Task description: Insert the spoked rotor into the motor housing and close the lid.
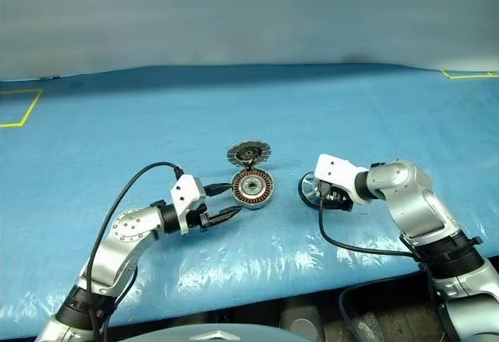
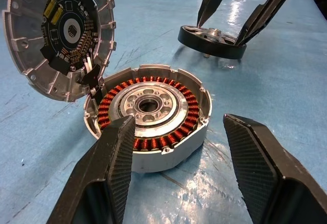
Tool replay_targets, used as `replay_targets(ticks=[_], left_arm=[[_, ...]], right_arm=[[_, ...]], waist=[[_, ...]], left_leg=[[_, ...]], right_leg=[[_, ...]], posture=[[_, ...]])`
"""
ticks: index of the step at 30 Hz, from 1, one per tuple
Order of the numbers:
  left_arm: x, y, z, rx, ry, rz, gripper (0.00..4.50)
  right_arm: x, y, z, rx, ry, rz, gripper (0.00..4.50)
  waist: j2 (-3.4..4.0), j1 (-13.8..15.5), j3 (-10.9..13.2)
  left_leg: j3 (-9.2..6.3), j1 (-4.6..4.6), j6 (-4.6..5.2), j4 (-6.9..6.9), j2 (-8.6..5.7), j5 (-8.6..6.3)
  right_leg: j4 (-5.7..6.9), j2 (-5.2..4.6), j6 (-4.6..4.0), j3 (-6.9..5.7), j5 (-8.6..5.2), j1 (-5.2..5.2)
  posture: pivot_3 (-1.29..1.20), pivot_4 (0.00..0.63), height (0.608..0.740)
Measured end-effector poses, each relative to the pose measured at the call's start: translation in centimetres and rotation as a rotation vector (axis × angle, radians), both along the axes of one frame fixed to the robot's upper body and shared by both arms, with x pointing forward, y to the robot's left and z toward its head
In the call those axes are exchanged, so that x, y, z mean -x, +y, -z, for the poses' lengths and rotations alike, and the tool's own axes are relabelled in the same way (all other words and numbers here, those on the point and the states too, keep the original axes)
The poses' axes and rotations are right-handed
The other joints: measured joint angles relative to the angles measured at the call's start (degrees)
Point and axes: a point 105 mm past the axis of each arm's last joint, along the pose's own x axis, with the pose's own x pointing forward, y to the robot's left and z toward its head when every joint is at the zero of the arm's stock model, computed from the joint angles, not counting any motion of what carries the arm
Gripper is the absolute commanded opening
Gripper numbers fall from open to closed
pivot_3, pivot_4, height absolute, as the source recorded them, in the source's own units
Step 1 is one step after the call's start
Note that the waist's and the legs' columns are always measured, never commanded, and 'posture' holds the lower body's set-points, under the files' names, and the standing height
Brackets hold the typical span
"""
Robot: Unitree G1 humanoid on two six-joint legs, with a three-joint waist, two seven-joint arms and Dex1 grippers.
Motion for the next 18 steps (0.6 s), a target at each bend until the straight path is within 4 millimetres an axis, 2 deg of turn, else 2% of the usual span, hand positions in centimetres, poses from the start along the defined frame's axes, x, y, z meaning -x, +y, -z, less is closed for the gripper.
replay_targets(ticks=[6, 12, 13, 15, 16, 18], left_arm=[[0.0, 0.0, 0.0, -0.003, 0.000, 0.000, 2.93], [0.0, 0.0, 0.0, -0.003, 0.000, 0.001, 2.93], [0.0, 0.0, 0.0, -0.003, 0.000, 0.001, 2.93], [0.0, 0.0, 0.0, -0.004, -0.001, 0.001, 2.93], [0.0, 0.1, 0.0, -0.005, -0.001, 0.000, 2.93], [0.0, 0.1, 0.0, -0.005, -0.001, 0.000, 2.93]], right_arm=[[0.0, -0.4, 0.2, -0.033, 0.028, 0.044, 3.26], [0.0, 0.5, 0.8, -0.050, 0.035, 0.026, 3.26], [0.1, 0.6, 0.9, -0.042, 0.031, 0.018, 2.89], [0.0, 0.8, 0.9, -0.033, 0.018, 0.003, 2.42], [0.0, 0.8, 0.8, -0.026, 0.012, -0.005, 2.01], [-0.1, 0.8, 0.6, -0.016, -0.004, -0.015, 1.59]], waist=[[0.00, 0.0, 0.0], [0.00, 0.0, 0.0], [0.00, 0.0, 0.0], [-0.01, 0.0, 0.0], [-0.02, 0.0, 0.0], [-0.12, 0.0, -0.1]], left_leg=[[0.00, 0.00, 0.00, 0.00, 0.00, 0.00], [0.00, 0.00, 0.02, 0.00, 0.00, -0.01], [0.00, 0.00, 0.02, 0.00, 0.00, -0.01], [0.00, 0.00, 0.01, 0.00, 0.00, -0.01], [-0.02, 0.01, 0.01, 0.01, 0.00, -0.01], [-0.02, 0.12, 0.05, 0.01, 0.01, -0.03]], right_leg=[[0.00, 0.00, 0.00, 0.01, 0.00, 0.00], [0.00, 0.01, 0.00, 0.00, 0.00, 0.00], [0.00, 0.00, 0.01, 0.00, 0.00, 0.00], [0.00, 0.00, 0.01, 0.00, 0.00, 0.01], [-0.01, 0.00, 0.01, -0.01, 0.00, 0.03], [-0.01, 0.01, 0.00, -0.01, -0.01, 0.14]], posture=[[0.00, 0.150, 0.740], [0.00, 0.150, 0.740], [0.00, 0.150, 0.740], [0.00, 0.150, 0.740], [0.00, 0.150, 0.740], [0.00, 0.150, 0.740]])
